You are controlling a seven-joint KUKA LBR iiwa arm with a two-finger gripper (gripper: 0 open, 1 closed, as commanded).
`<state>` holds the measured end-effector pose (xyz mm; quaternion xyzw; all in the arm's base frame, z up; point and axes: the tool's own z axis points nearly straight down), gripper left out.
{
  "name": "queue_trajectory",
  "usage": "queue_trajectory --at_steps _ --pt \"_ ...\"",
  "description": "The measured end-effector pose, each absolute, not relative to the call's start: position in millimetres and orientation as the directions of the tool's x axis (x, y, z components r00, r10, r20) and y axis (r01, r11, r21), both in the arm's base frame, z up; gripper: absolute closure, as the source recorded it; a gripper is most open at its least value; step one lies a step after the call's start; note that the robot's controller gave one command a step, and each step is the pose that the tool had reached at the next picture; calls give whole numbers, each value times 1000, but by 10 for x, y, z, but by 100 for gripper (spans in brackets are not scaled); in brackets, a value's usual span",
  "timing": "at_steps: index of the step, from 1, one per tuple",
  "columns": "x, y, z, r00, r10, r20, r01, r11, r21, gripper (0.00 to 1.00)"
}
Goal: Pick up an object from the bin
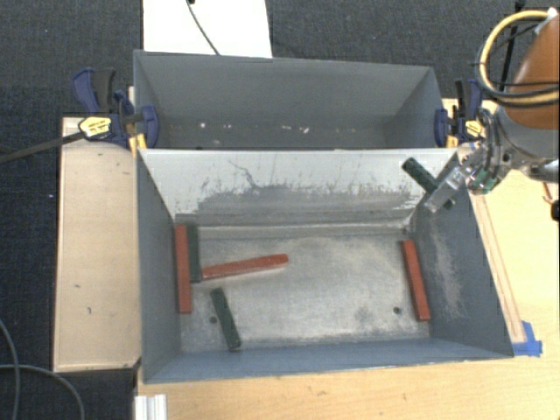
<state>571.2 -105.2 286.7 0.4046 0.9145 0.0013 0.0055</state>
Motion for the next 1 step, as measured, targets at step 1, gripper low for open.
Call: queue_trajectory --at_steps 1 --pt "5262 -779 2705 -963 269 -1 269 963 1 100"
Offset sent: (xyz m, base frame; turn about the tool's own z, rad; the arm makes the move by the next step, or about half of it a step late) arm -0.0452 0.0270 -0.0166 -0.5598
